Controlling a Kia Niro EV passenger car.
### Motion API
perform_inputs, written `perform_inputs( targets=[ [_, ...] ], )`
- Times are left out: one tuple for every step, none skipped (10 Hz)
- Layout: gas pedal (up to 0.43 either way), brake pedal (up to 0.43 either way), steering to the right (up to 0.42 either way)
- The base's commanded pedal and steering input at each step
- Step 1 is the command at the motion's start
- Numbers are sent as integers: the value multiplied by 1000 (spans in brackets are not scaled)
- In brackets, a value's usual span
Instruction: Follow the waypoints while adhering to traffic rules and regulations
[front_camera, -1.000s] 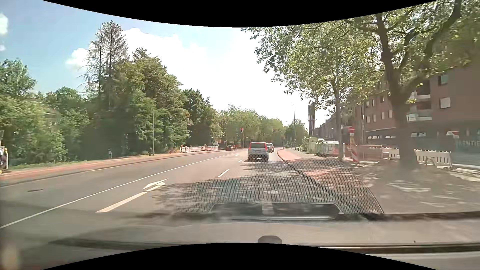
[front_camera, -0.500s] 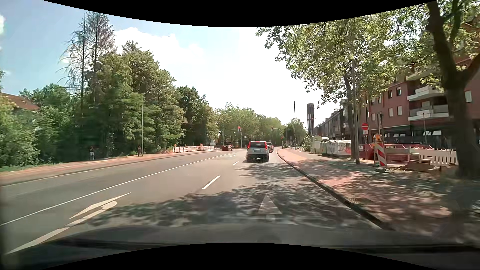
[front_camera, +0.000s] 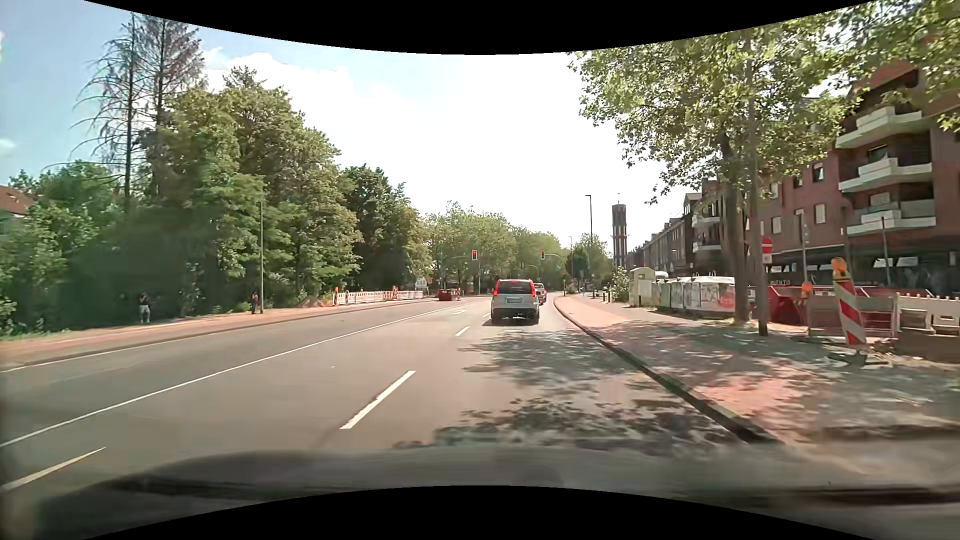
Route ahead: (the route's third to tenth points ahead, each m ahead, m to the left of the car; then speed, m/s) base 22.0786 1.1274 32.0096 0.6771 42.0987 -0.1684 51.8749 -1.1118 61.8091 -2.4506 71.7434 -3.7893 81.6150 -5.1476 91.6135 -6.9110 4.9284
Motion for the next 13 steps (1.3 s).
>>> perform_inputs(
  targets=[
    [0,18,12],
    [0,18,12],
    [0,18,13],
    [0,18,13],
    [0,18,12],
    [0,18,12],
    [0,18,12],
    [0,18,12],
    [0,18,12],
    [0,18,12],
    [0,18,11],
    [0,18,11],
    [0,18,11]
  ],
)
